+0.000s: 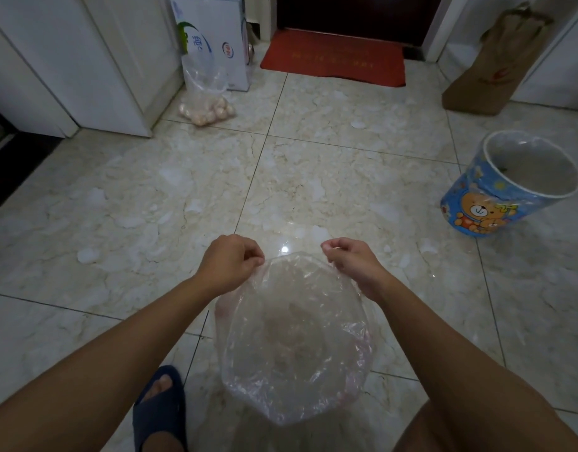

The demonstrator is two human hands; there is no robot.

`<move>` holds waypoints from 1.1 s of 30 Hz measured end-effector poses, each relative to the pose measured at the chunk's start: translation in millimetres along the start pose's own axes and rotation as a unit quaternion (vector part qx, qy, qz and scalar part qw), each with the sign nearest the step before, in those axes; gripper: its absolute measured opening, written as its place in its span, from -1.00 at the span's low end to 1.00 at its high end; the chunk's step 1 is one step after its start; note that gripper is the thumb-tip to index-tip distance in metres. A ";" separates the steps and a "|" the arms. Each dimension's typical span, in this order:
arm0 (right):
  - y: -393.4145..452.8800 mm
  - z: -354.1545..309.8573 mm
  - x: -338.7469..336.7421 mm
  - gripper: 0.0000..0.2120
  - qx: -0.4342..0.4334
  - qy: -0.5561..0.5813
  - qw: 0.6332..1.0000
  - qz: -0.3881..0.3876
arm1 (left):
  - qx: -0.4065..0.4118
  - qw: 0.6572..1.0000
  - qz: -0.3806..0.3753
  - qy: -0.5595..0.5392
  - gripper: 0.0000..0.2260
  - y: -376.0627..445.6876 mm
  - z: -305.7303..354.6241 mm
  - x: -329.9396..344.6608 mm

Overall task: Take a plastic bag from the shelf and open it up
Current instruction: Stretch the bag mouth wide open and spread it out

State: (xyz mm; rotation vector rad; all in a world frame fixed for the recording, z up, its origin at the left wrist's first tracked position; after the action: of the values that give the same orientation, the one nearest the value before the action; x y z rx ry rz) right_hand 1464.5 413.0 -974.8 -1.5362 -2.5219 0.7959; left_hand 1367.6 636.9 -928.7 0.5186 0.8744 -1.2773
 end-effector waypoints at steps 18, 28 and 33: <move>16.8 17.7 17.4 -0.89 0.104 -0.026 0.991 -0.084 | -0.257 0.902 -0.137 -0.319 -0.83 9.8 -64.7 43.9; 2.1 49.0 -8.4 -0.57 0.147 -0.031 0.983 -0.107 | -0.350 0.849 -0.132 -0.374 -0.74 -27.7 -103.5 51.7; -11.0 59.9 -21.4 -0.81 0.145 -0.024 0.980 -0.138 | -0.378 0.840 -0.129 -0.367 -0.62 -46.7 -116.2 54.5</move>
State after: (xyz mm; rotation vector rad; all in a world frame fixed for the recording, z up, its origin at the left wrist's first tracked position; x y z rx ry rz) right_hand 1446.5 367.7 -1017.1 -1.0637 -2.4396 1.1067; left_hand 1293.8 681.4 -1034.6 -0.7133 0.7082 -1.1100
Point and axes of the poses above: each hand's wrist, its own y-axis towards the middle knuckle, its own x-axis out of the palm, z = x × y, the point moved 7 cm from there along y, towards the middle knuckle
